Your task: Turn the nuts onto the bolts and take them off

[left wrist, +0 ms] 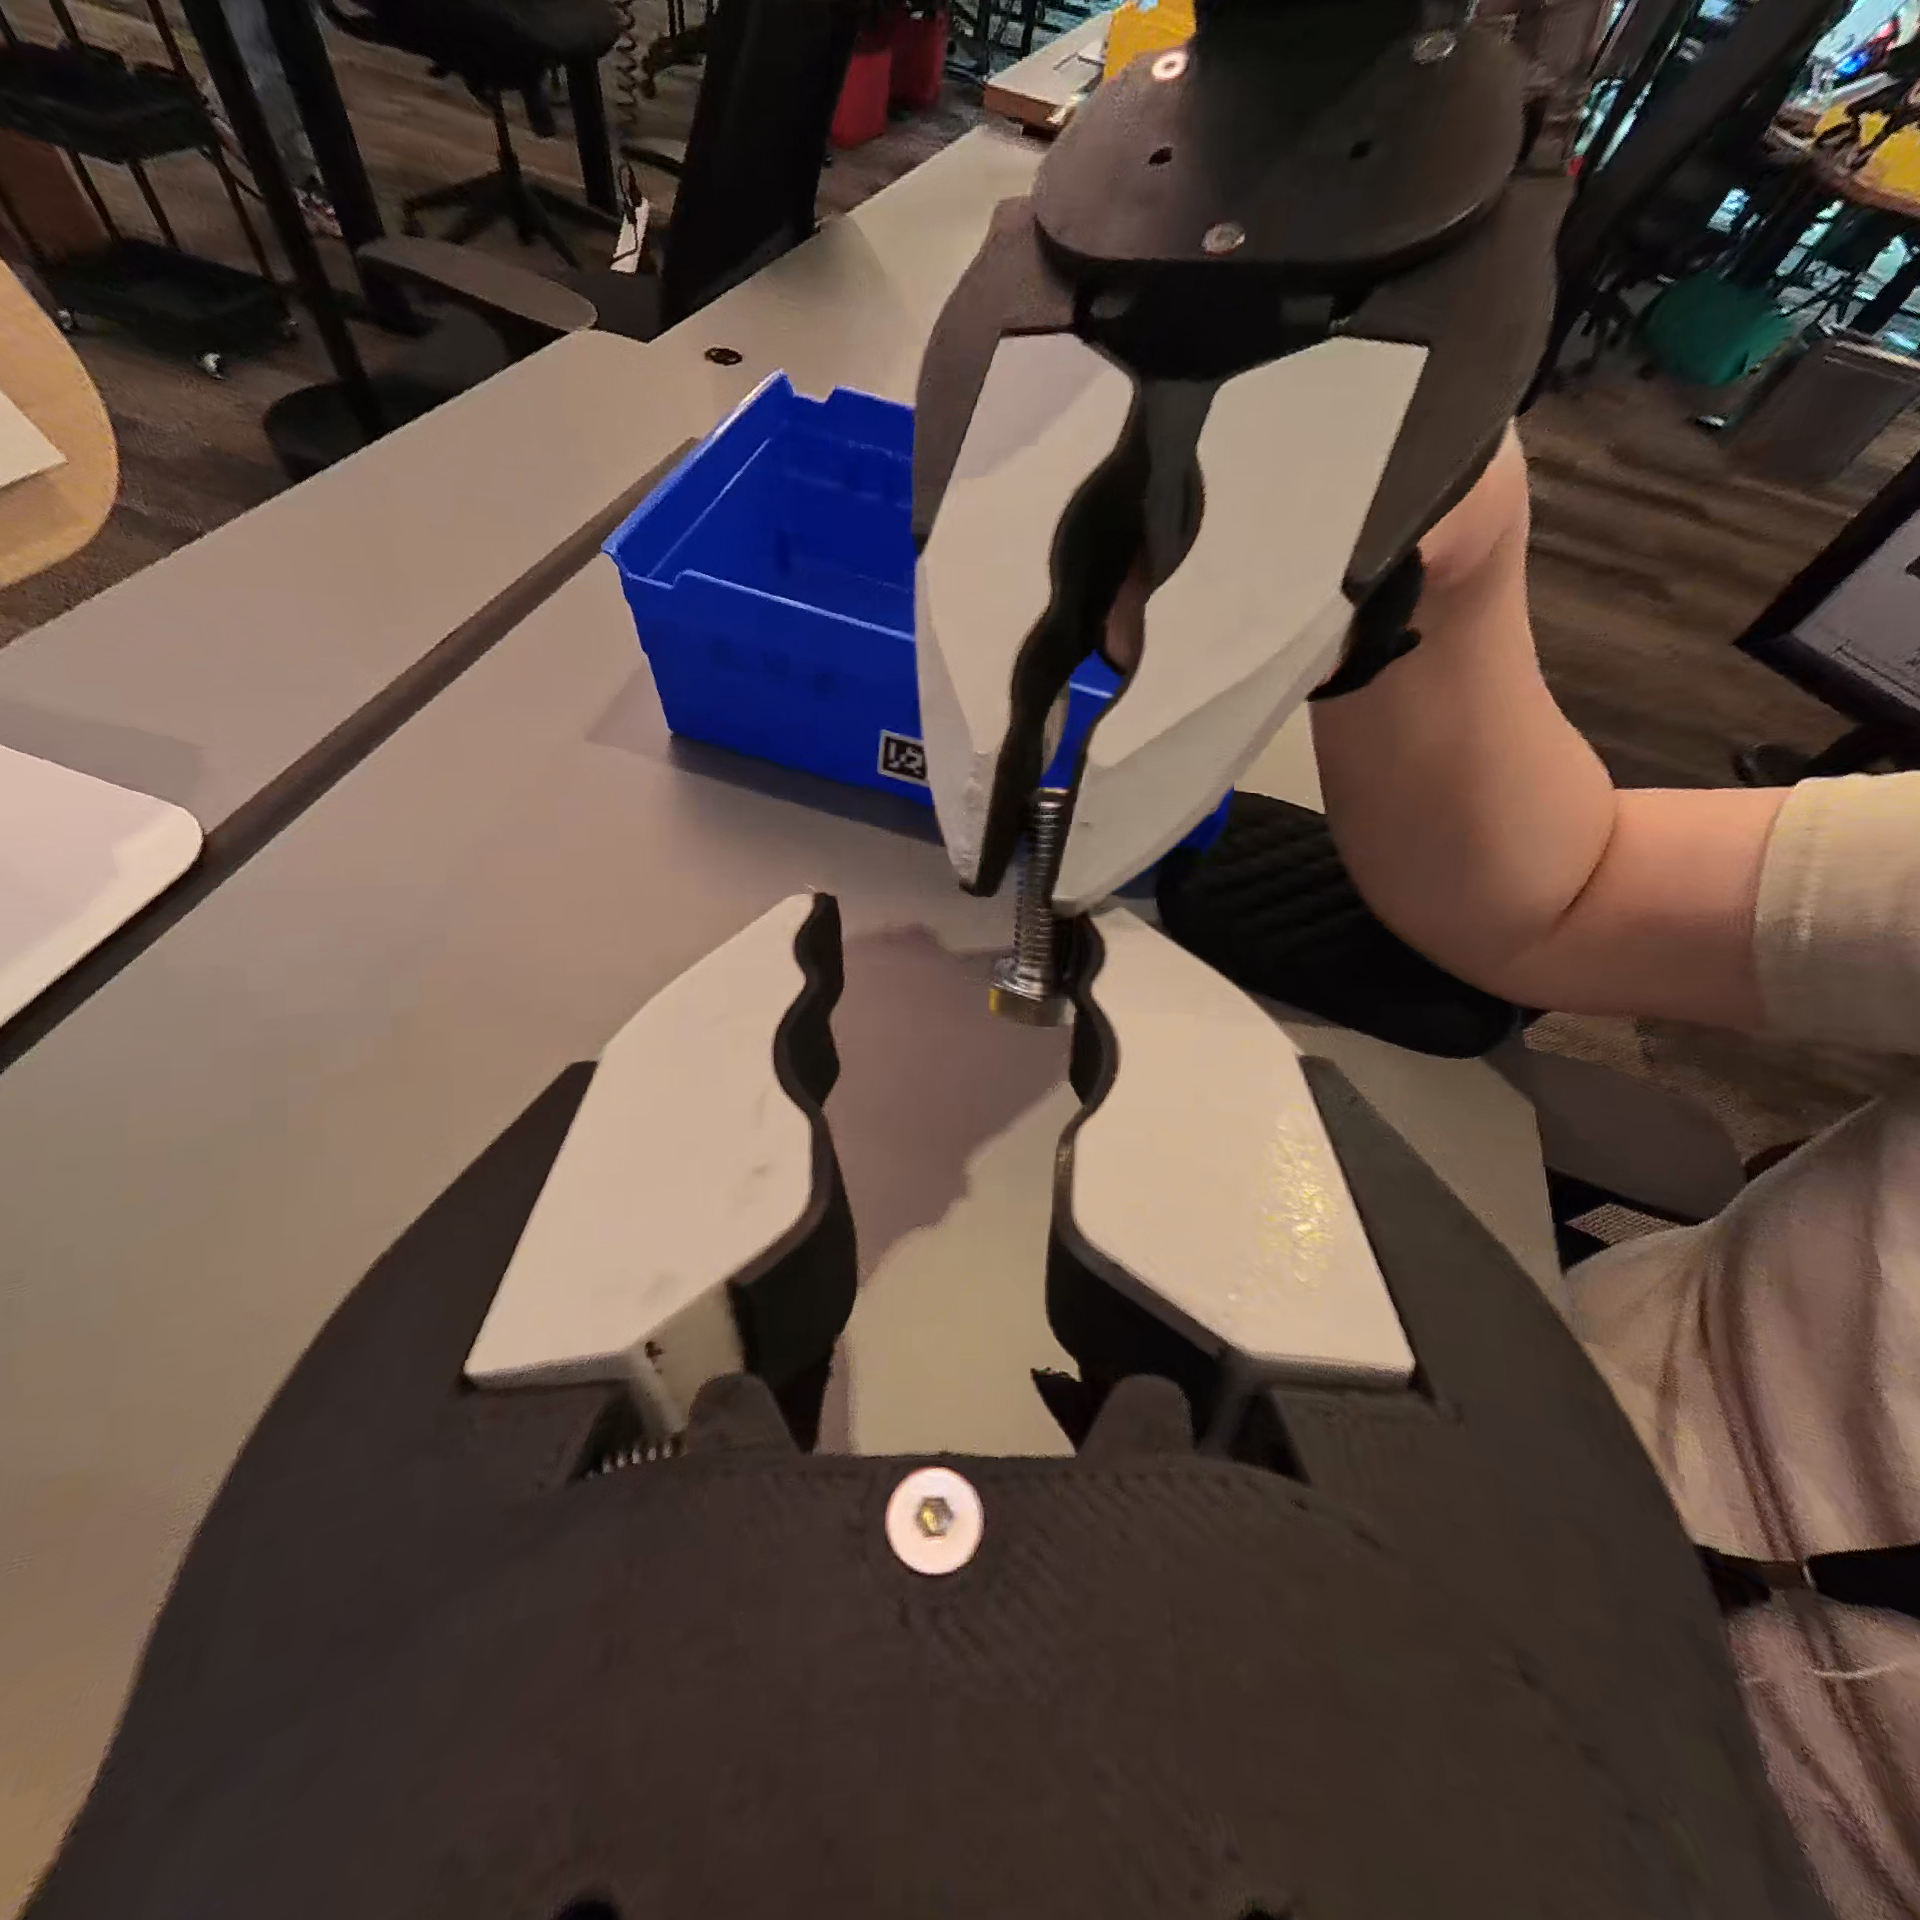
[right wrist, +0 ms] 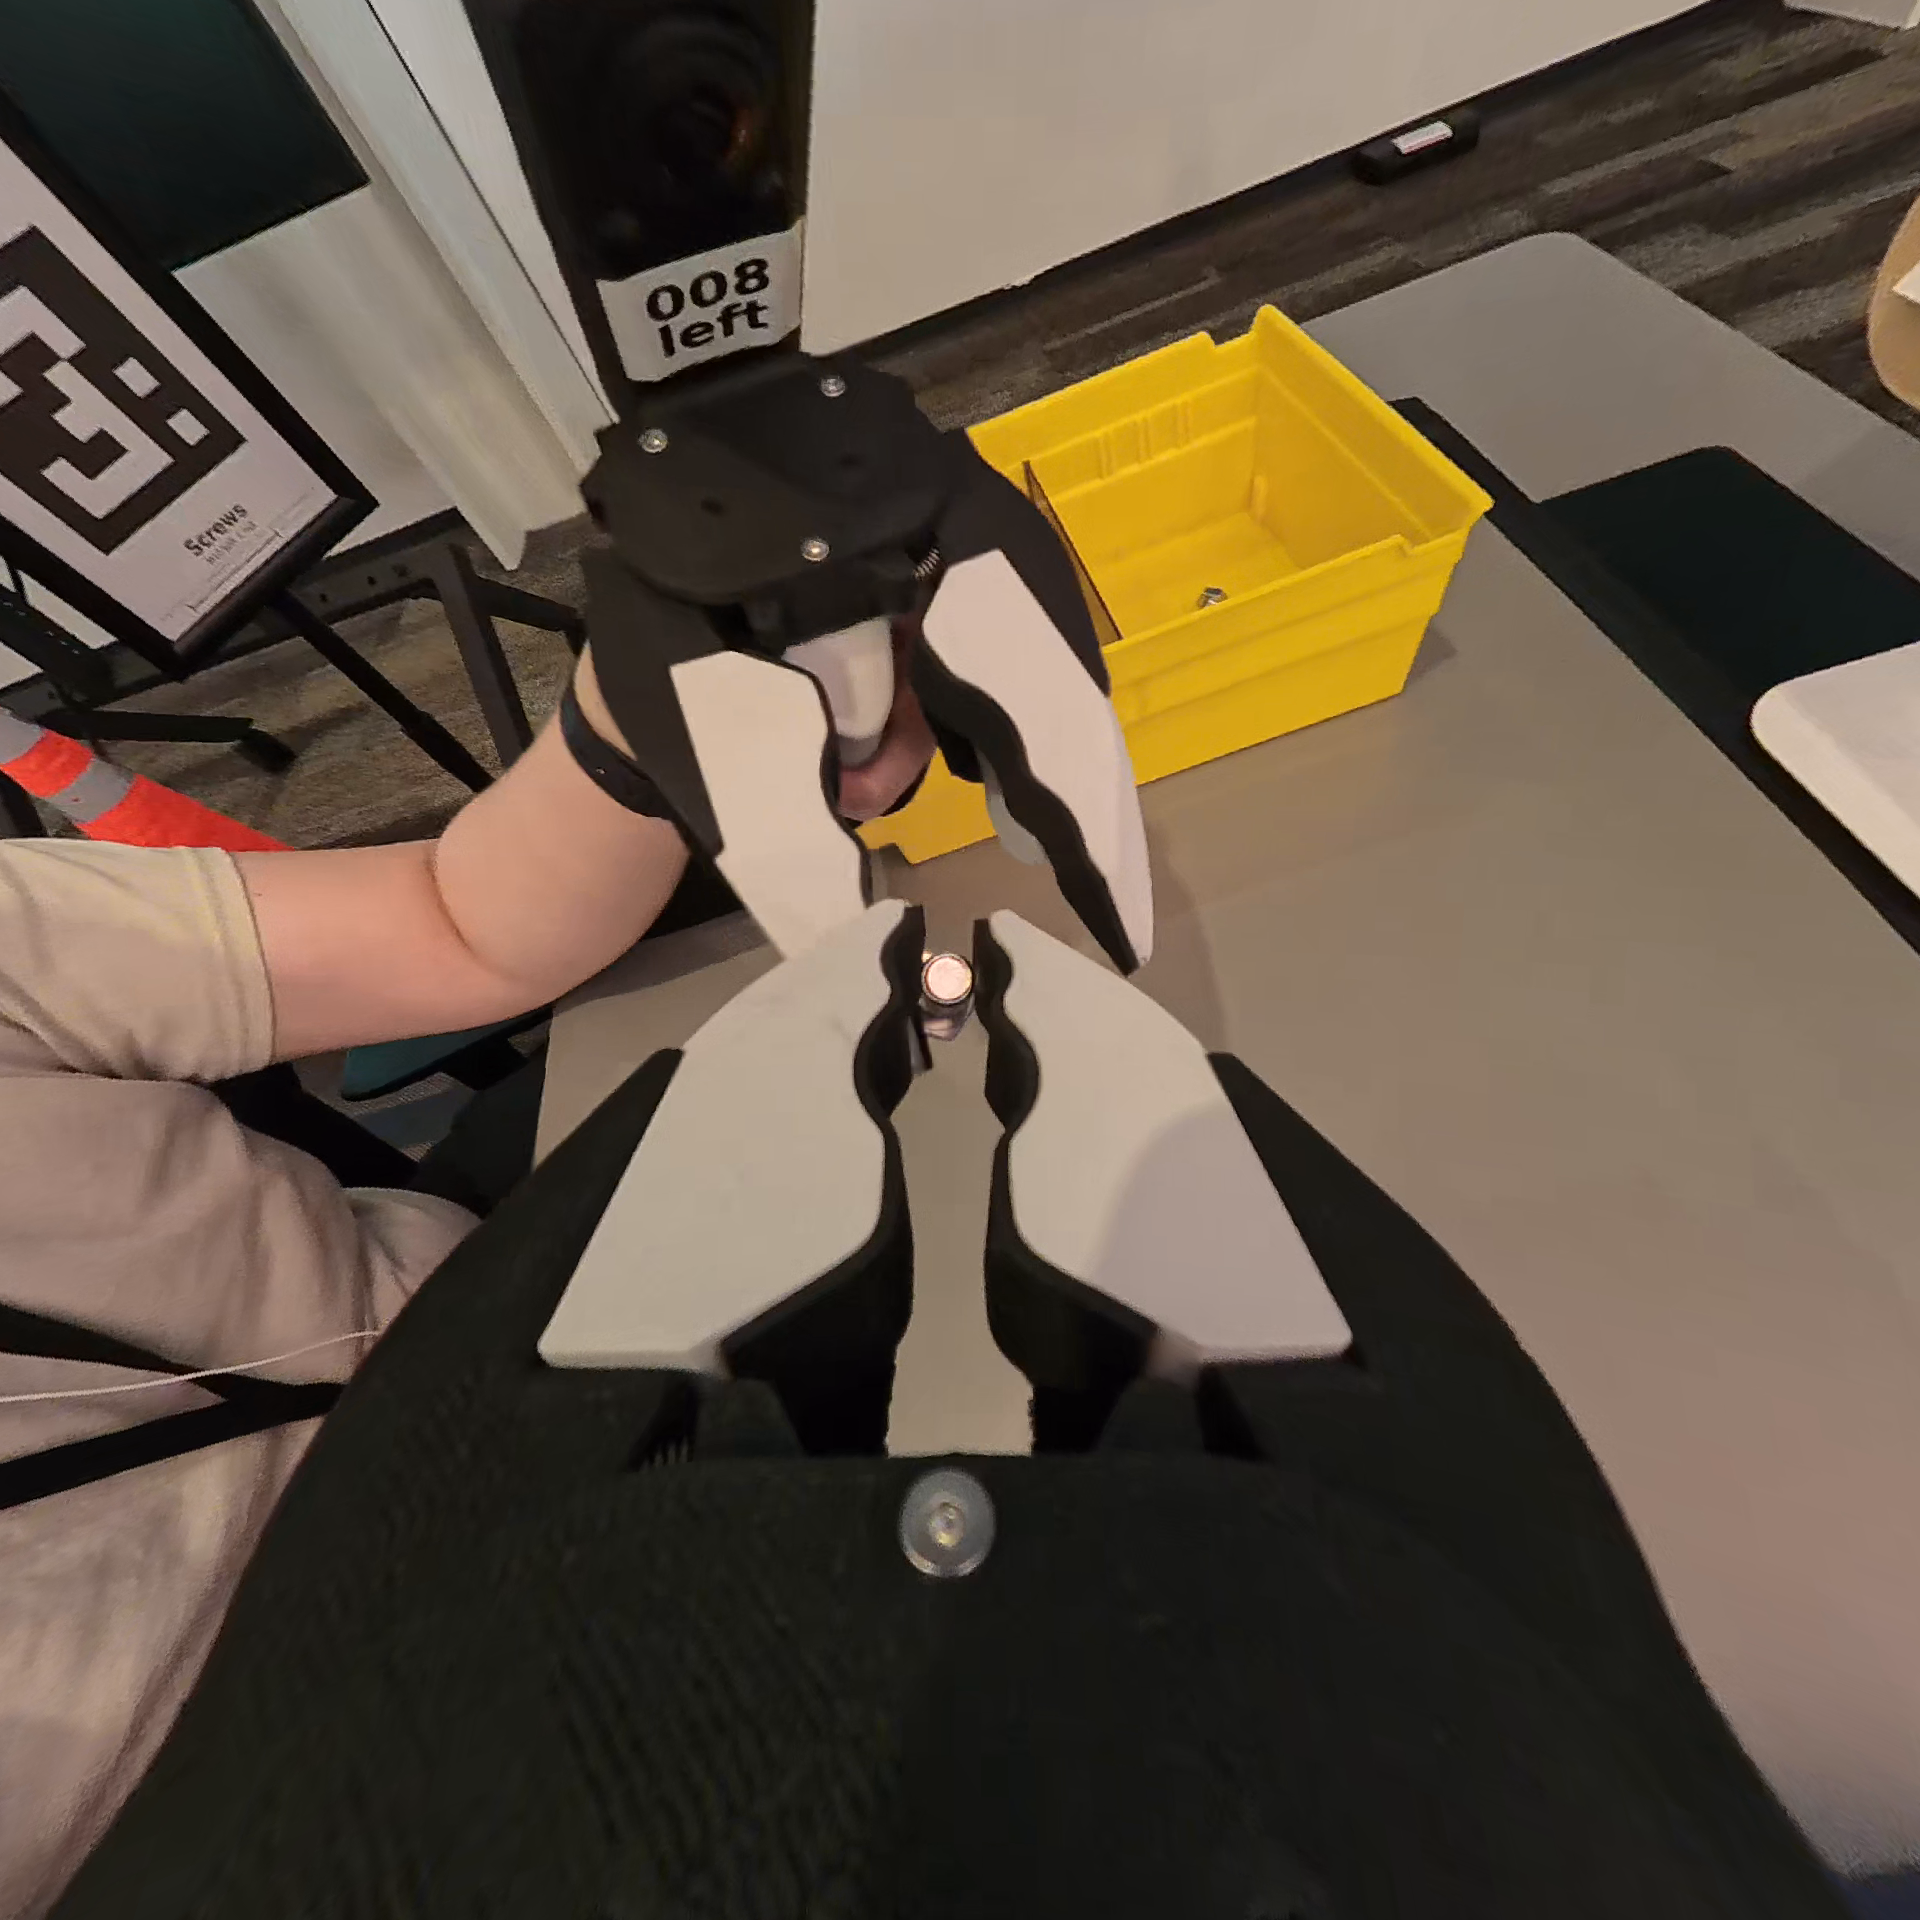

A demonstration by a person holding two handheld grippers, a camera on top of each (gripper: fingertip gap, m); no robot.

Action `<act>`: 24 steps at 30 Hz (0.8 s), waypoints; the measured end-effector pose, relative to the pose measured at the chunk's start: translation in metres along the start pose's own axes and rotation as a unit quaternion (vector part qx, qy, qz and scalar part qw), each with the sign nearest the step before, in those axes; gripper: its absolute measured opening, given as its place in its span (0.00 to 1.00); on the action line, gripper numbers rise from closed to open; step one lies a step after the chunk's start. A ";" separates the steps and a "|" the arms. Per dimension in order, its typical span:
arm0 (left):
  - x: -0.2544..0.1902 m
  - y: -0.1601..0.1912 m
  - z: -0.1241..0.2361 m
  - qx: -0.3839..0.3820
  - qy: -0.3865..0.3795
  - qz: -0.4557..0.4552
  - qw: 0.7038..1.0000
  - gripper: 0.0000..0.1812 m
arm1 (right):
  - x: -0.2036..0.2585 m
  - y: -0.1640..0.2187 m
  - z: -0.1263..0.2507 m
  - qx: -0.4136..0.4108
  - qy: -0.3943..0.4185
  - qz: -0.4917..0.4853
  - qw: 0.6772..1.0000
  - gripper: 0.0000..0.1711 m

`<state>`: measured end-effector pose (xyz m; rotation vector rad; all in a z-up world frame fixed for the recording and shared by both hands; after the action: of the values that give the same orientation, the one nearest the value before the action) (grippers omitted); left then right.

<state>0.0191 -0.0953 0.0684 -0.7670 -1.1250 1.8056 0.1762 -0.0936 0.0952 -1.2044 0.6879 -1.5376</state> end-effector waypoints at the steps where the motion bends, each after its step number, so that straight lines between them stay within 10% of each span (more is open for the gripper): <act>1: -0.001 0.001 0.000 -0.003 0.009 -0.005 1.000 0.20 | 0.000 0.000 0.000 0.003 0.004 0.003 1.000 0.06; 20: -0.003 0.000 0.009 0.009 0.116 0.045 0.992 0.05 | 0.008 -0.005 -0.004 -0.017 -0.005 0.048 0.999 0.06; 24: 0.008 -0.008 0.039 -0.019 0.053 0.037 0.998 0.05 | 0.013 -0.008 0.017 -0.052 0.063 0.137 0.987 0.26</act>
<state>-0.0143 -0.1012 0.0909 -0.9261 -1.0770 1.7865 0.1891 -0.1007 0.1122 -1.0441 0.9868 -1.3675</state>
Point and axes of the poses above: each gripper's, where its closed fingertips meet, z back along the fingers, y out of its underside, x = y × z across the jaws, the point moved 10 cm from there along z, back along the fingers, and after that the axes turned 14 degrees about -y, right-handed, at the moved point
